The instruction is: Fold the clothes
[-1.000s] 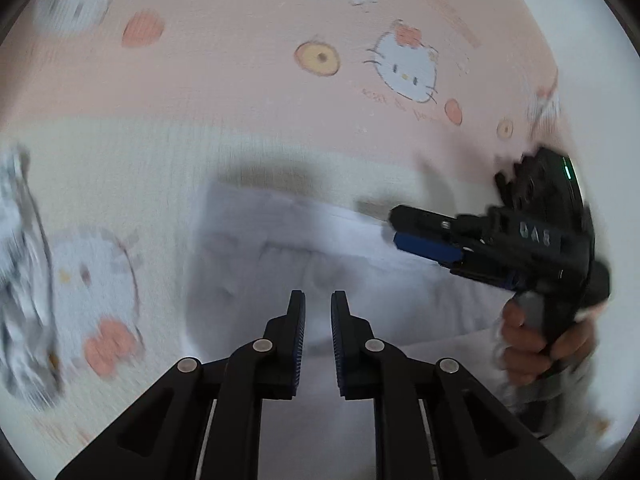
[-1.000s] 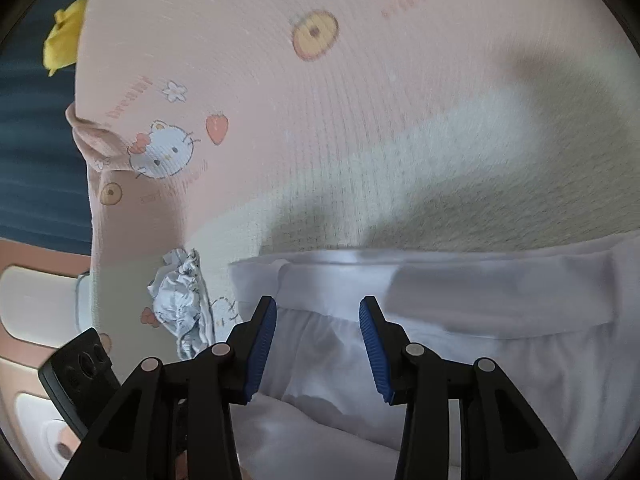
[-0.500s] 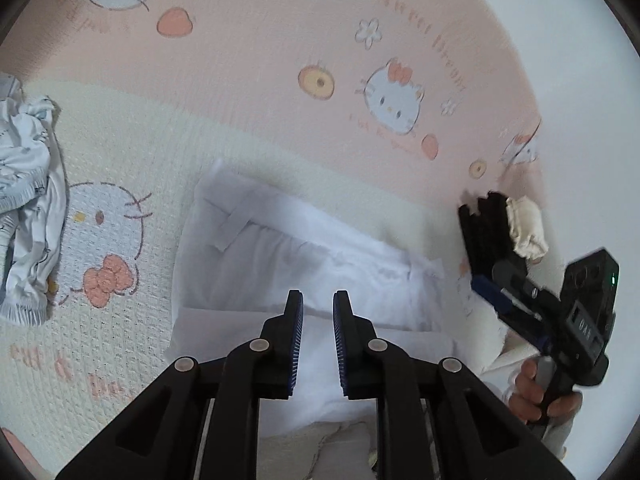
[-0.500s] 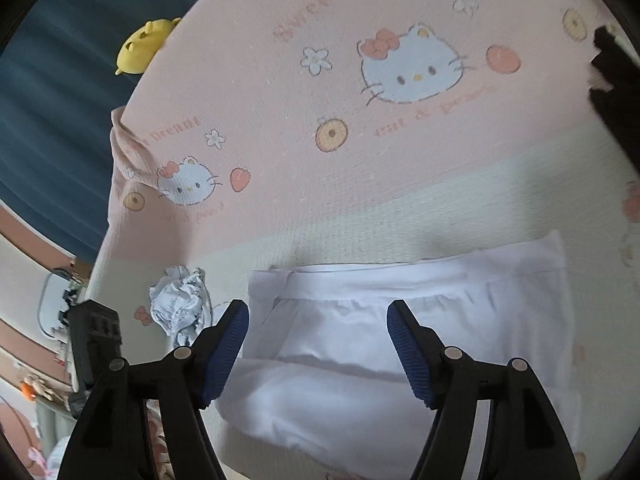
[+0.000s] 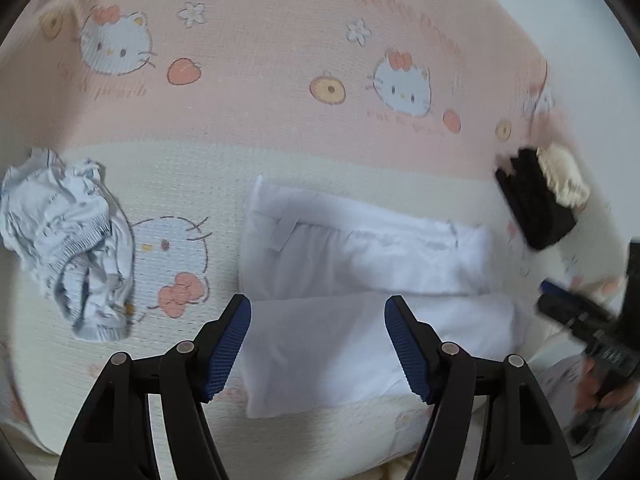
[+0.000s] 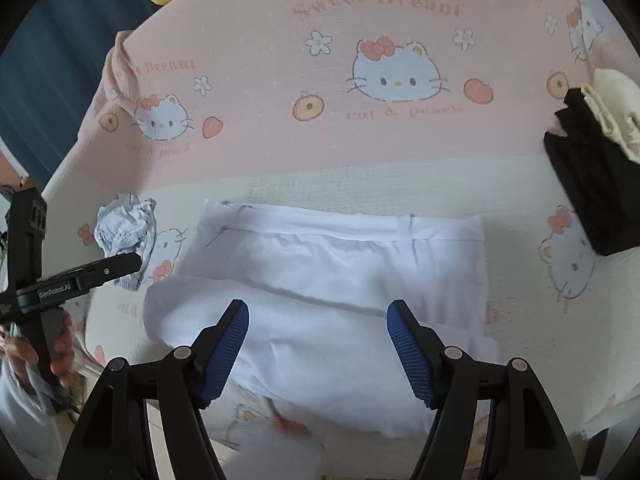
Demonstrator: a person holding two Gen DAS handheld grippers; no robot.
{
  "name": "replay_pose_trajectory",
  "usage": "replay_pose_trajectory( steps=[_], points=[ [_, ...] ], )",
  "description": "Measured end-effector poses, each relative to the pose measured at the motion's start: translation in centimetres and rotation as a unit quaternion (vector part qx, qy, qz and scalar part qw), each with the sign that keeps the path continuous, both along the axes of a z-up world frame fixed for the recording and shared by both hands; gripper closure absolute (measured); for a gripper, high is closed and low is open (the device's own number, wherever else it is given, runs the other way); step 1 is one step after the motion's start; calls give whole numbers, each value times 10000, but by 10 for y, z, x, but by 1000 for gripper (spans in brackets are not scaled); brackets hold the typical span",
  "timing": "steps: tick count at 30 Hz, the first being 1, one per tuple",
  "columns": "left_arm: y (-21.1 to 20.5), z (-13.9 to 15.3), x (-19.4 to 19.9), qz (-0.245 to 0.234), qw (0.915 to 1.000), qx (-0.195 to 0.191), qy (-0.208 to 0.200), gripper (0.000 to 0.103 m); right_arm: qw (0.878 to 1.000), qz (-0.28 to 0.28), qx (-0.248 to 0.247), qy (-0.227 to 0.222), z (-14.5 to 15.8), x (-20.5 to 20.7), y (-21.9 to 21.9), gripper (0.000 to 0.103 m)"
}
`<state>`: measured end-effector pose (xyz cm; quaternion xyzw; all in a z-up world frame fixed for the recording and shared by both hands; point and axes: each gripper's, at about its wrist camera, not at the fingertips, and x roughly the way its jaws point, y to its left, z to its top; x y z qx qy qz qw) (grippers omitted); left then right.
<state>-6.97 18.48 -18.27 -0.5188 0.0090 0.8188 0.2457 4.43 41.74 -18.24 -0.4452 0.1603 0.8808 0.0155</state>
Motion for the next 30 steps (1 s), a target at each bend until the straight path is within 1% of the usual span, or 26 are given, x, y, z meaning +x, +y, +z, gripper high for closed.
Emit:
replay_pose_trajectory(
  steps=[3,4,5,6,8,9,11,14,16,18,21,22,23,25,26,27,28,29,30],
  points=[
    [8,-2,14,-220,9985,-394,319,36,9999,-70,10,-71,1,2,7,32],
    [10,-2,18,-286,9976,-461,423,36,9999,-97,27,-118,0,2,9,32],
    [13,-1,24,-388,9960,-554,584,36,9997,-88,120,-193,-1,3,9,32],
    [18,0,31,-550,9921,-722,861,36,9993,-62,250,-280,-3,3,8,32],
    [29,-1,45,-918,9790,-1223,1345,36,9975,116,609,-354,-3,6,3,32],
    [33,-2,52,-1097,9724,-1412,1498,36,9961,200,782,-360,-2,8,1,32],
    [39,-6,63,-1506,9585,-1672,1748,36,9927,339,1097,-375,-2,11,-3,32],
    [42,-16,77,-1936,9353,-2107,2084,36,9847,548,1584,-477,-5,15,-9,32],
    [39,-22,83,-2080,9235,-2333,2223,36,9757,735,1992,-547,-10,19,-16,32],
    [37,-28,89,-2201,9124,-2540,2337,36,9628,935,2437,-693,-18,23,-23,32],
    [33,-37,98,-2354,8962,-2827,2481,36,9460,1184,2908,-800,-29,34,-33,32],
    [32,-40,102,-2412,8894,-2930,2546,36,9402,1236,3068,-814,-34,39,-36,32],
    [32,-44,108,-2514,8765,-3080,2714,36,9341,1287,3227,-828,-38,44,-40,32],
    [32,-54,118,-2698,8484,-3380,3052,36,9171,1397,3635,-854,-47,52,-45,32],
    [32,-60,123,-2794,8323,-3536,3228,36,9035,1481,3924,-879,-53,56,-49,32],
    [33,-68,130,-2950,8104,-3728,3425,36,8869,1578,4246,-910,-59,60,-52,32],
    [33,-75,134,-3063,7953,-3859,3532,36,8639,1729,4643,-907,-68,65,-57,32],
    [33,-81,138,-3173,7802,-3981,3635,36,8362,1904,5066,-886,-77,71,-63,32],
    [33,-87,142,-3271,7676,-4064,3722,36,8062,2073,5474,-862,-87,77,-68,32]
  ],
)
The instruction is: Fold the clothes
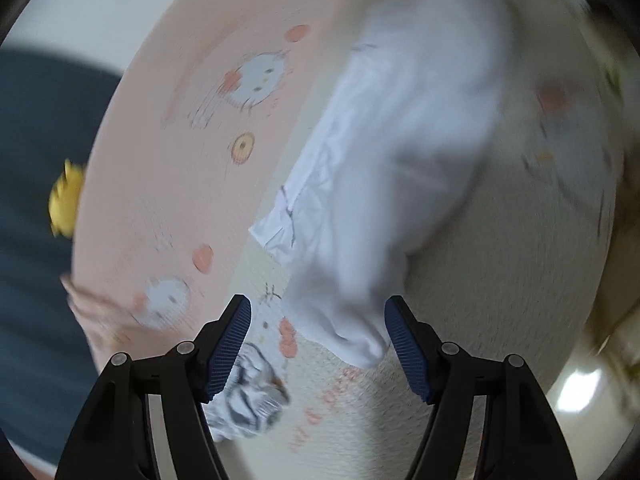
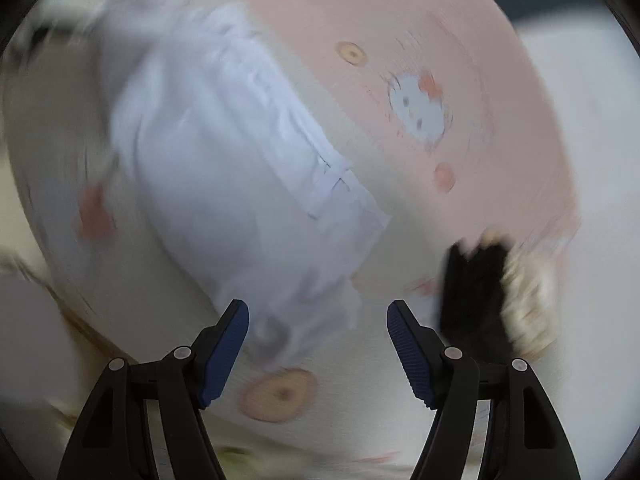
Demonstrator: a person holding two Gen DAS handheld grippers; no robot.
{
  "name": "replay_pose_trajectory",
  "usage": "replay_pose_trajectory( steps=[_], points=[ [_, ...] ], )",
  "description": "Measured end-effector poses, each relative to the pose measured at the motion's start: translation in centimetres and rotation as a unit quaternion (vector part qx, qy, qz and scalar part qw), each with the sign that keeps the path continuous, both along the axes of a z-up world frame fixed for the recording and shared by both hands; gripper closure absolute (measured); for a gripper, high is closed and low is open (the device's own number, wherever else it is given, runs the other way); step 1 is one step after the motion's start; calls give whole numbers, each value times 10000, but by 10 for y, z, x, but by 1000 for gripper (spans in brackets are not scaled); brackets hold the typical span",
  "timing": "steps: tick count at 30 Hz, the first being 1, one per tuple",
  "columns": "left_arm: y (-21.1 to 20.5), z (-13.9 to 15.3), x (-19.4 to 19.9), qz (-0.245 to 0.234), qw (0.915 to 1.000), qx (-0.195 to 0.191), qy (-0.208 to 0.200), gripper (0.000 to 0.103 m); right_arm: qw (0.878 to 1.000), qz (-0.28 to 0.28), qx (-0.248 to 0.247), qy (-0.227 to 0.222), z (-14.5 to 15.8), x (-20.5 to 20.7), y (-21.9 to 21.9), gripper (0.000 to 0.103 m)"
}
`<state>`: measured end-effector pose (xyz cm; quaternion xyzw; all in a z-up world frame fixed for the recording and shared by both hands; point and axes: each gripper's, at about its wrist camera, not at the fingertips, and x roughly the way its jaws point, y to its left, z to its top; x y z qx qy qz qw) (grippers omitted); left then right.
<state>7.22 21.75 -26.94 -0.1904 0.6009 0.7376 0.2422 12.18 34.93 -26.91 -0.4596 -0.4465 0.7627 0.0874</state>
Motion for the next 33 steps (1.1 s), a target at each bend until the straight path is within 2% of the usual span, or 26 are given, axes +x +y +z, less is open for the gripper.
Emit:
replay_pose_trajectory(
  steps=[2,6,10,16,22,25,27,30,33],
  points=[
    [0,-11,8,-237,9993,-235,191,36,9959,449,786,-32,-17,12,-9,32],
    [1,-21,16,-330,9983,-359,318,36,9833,910,1567,-136,-44,27,-12,32],
    [3,-38,13,-306,9954,-682,600,35,9798,907,1775,-168,-59,32,-8,32],
    [11,-41,12,-373,9914,-699,1043,36,9767,919,1930,-173,-70,26,-6,32],
    [30,-43,-4,-196,9909,-703,1127,35,9699,880,2269,-22,-76,11,-8,31],
    [36,-50,-8,-230,9835,-982,1504,35,9649,908,2461,78,-78,8,-7,26],
    [36,-55,-2,-500,9768,-1189,1708,35,9639,876,2511,93,-77,8,-5,26],
    [31,-60,4,-828,9683,-1408,1892,35,9554,946,2796,32,-81,12,1,26],
    [27,-61,4,-906,9676,-1469,1843,36,9466,1075,3039,-23,-85,18,5,26]
  ],
)
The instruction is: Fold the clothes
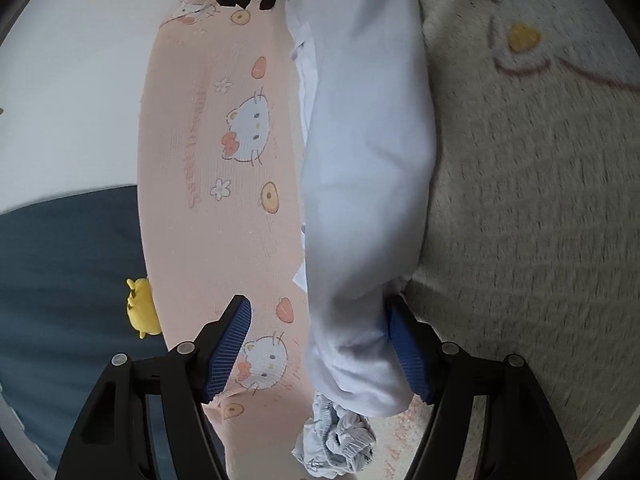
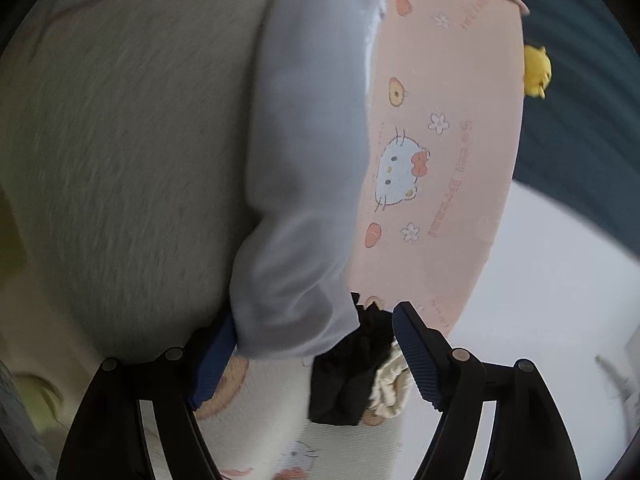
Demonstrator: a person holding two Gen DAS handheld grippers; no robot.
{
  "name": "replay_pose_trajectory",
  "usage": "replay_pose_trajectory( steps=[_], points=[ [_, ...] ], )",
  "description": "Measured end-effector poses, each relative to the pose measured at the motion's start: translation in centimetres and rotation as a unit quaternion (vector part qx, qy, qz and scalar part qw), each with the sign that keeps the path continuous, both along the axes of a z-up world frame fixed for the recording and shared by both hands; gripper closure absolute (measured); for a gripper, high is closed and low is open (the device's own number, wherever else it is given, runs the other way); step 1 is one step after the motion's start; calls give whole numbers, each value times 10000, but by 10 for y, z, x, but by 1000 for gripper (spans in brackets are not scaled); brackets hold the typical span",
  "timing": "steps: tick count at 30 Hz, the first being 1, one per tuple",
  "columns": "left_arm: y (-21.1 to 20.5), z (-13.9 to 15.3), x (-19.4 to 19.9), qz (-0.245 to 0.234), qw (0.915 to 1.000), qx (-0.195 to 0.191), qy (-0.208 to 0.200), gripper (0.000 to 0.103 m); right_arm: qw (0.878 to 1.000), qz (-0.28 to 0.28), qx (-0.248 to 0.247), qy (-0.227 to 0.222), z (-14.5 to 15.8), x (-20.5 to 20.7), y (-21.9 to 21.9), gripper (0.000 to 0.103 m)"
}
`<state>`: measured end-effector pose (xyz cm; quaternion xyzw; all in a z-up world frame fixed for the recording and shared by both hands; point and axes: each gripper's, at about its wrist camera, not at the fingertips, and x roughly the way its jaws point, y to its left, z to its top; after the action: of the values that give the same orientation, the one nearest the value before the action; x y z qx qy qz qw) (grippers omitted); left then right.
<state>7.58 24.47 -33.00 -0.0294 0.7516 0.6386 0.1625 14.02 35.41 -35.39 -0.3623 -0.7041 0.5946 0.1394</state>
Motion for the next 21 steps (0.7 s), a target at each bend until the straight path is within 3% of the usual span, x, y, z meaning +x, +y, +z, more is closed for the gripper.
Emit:
replay_pose_trajectory(
  steps=[7,9,10,13,14,18,21],
  points=[
    [5,2,-5,372,9986,154,-335,37,9999,13,132,-10,1,-9,-3,26],
    [5,1,-2,381,9984,178,-374,40,9999,18,131,-12,2,-10,-4,27],
    [3,0,-1,354,9983,169,-423,47,9999,11,115,-16,3,-11,-4,28],
    [-2,-10,3,267,9956,73,-890,89,9995,-61,-104,-305,1,-9,-3,69],
    [-4,-14,7,187,9963,86,-834,92,9993,-58,-115,-341,-2,-8,-3,84],
    [-7,-8,6,205,9940,80,-1070,91,9985,-169,-248,-467,-2,-9,1,86],
    [-15,-14,12,-69,9958,-250,-879,91,9971,-276,-346,-619,6,-14,4,89]
  ],
)
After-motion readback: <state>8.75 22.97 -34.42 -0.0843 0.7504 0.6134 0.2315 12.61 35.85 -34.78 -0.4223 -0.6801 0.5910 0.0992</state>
